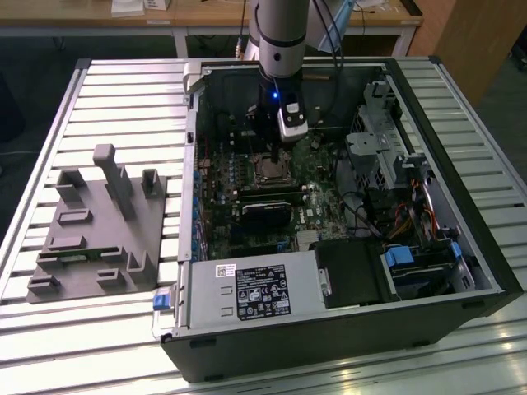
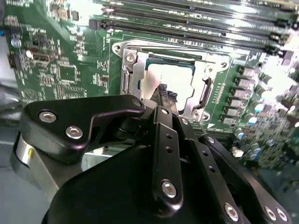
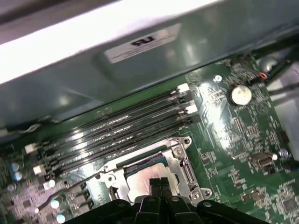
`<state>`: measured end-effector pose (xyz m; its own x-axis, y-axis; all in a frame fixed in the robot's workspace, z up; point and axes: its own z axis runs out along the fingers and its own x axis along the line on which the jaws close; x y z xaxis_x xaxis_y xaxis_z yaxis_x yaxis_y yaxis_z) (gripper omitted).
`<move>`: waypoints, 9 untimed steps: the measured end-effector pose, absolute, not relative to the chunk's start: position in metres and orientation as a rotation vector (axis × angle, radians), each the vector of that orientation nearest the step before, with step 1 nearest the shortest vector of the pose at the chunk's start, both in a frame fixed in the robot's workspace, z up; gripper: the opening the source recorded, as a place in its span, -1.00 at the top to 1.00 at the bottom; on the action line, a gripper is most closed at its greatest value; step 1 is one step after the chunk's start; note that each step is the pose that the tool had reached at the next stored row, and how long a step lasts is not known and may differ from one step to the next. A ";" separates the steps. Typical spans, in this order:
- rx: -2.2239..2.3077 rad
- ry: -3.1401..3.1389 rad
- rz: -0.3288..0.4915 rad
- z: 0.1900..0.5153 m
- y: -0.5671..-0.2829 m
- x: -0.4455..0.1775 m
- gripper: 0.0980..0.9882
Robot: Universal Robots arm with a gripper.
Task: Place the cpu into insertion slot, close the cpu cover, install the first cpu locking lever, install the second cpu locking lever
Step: 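Close the cpu cover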
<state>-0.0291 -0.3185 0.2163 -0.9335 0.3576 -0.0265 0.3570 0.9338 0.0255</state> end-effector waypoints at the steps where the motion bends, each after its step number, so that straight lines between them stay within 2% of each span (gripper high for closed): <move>1: 0.539 3.064 0.031 0.216 -0.318 -0.029 0.98; 9: 0.361 3.090 0.020 0.215 -0.318 -0.029 0.98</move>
